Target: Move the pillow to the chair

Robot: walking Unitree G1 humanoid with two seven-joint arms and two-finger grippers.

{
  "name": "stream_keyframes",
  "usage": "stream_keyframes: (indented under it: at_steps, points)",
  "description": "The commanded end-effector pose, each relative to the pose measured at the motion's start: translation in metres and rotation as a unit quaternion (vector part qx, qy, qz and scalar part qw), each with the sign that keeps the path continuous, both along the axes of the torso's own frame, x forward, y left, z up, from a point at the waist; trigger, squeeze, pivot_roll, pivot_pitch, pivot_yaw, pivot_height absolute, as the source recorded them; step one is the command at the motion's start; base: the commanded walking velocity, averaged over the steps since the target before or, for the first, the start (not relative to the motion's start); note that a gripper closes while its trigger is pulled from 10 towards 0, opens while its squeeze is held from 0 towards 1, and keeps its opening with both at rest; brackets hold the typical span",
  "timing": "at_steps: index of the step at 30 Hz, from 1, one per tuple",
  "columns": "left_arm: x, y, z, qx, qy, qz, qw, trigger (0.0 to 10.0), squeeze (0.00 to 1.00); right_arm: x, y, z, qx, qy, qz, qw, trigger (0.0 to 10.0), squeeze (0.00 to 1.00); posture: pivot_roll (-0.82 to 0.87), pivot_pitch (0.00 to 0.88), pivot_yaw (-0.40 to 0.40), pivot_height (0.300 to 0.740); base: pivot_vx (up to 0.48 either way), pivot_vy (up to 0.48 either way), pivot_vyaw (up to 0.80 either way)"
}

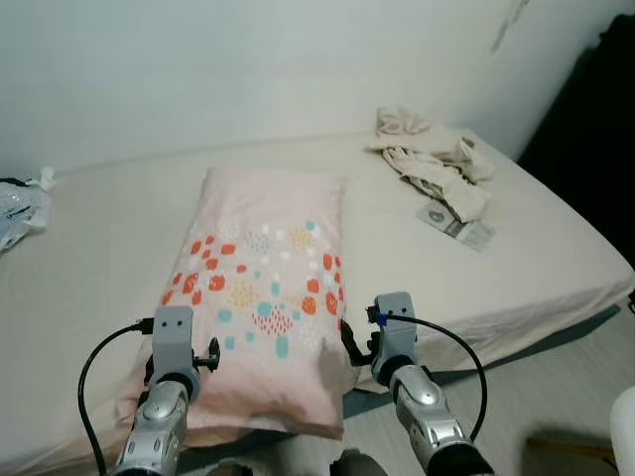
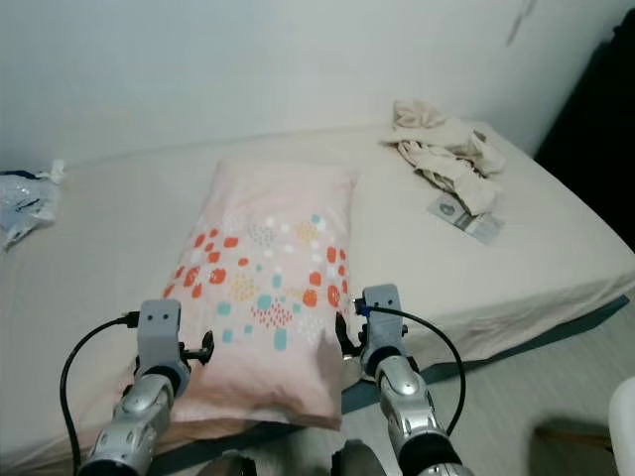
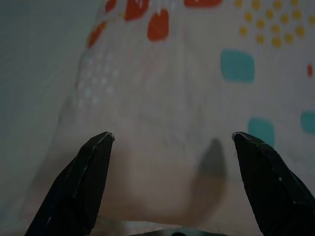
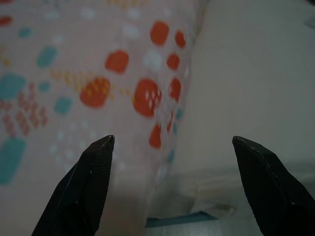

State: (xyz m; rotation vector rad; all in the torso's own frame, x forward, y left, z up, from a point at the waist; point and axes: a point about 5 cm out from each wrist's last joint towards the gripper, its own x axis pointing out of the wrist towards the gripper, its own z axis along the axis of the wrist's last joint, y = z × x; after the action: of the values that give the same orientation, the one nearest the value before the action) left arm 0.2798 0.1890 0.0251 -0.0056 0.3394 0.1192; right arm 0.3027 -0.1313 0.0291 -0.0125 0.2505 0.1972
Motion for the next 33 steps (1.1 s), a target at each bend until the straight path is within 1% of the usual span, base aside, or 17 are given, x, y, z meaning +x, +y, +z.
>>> stream_keyframes:
  at_steps: [1,5,9,11,13,19,22,23,27,29,30,32,33]
  points:
    - [-0.004,0.003,-0.003,0.005,0.011,-0.005,1.0,10.0,0.0,-0.003,-0.001,-0.004,0.005,0.006,-0.012,1.0,10.0,0.0,-0.07,0.115,0.0,0.633,0.0,0.0,0.0]
    - [-0.002,0.003,0.0,-0.004,0.009,-0.004,1.0,10.0,0.0,-0.004,-0.002,-0.005,0.004,0.005,-0.013,1.0,10.0,0.0,-0.06,0.116,0.002,0.633,0.0,0.0,0.0]
    - [-0.001,0.003,0.002,-0.005,0.006,-0.006,1.0,10.0,0.0,-0.005,-0.002,-0.005,0.004,0.007,-0.012,1.0,10.0,0.0,-0.06,0.114,0.001,0.633,0.0,0.0,0.0]
    - [0.002,0.003,0.005,-0.004,0.002,-0.008,1.0,10.0,0.0,-0.006,-0.003,-0.006,0.004,0.007,-0.012,1.0,10.0,0.0,-0.06,0.111,0.004,0.623,0.0,0.0,0.0]
    - [0.004,0.004,0.007,-0.004,-0.001,-0.008,1.0,10.0,0.0,-0.006,-0.004,-0.005,0.008,0.002,-0.016,1.0,10.0,0.0,-0.05,0.106,0.009,0.623,0.0,0.0,0.0]
    - [0.006,0.003,0.009,-0.003,-0.001,-0.012,1.0,10.0,0.0,-0.004,-0.003,-0.004,0.012,0.002,-0.013,1.0,10.0,0.0,-0.06,0.105,0.012,0.614,0.0,0.0,0.0]
    - [0.007,0.003,0.009,-0.003,0.0,-0.013,1.0,10.0,0.0,-0.003,-0.002,-0.001,0.022,-0.008,-0.016,1.0,10.0,0.0,-0.06,0.105,0.014,0.605,0.0,0.0,0.0]
    - [0.008,0.002,0.01,-0.006,-0.001,-0.012,1.0,10.0,0.0,-0.003,0.0,-0.001,0.03,-0.007,-0.009,0.999,10.0,0.0,-0.06,0.105,0.016,0.605,0.0,0.0,0.0]
    - [0.011,0.003,0.014,-0.023,-0.009,-0.001,1.0,10.0,0.0,-0.002,0.003,0.001,0.028,-0.008,0.003,1.0,10.0,0.0,-0.06,0.11,0.016,0.59,0.0,0.0,0.0]
    - [0.011,0.011,0.016,-0.035,-0.013,0.014,0.999,10.0,0.0,-0.001,0.006,0.006,0.041,-0.02,0.011,0.999,10.0,0.0,-0.06,0.114,0.016,0.59,0.0,0.0,0.0]
    - [0.011,0.011,0.016,-0.035,-0.013,0.014,0.999,10.0,0.0,-0.001,0.006,0.006,0.041,-0.02,0.011,0.999,10.0,0.0,-0.06,0.114,0.016,0.59,0.0,0.0,0.0]
    - [0.012,0.036,0.025,-0.088,-0.041,0.07,0.993,10.0,0.0,0.001,0.012,0.011,0.046,-0.03,0.034,0.998,10.0,0.0,-0.06,0.121,0.019,0.59,0.0,0.0,0.0]
    - [0.012,0.036,0.025,-0.088,-0.041,0.07,0.993,10.0,0.0,0.001,0.012,0.011,0.046,-0.03,0.034,0.998,10.0,0.0,-0.06,0.121,0.019,0.59,0.0,0.0,0.0]
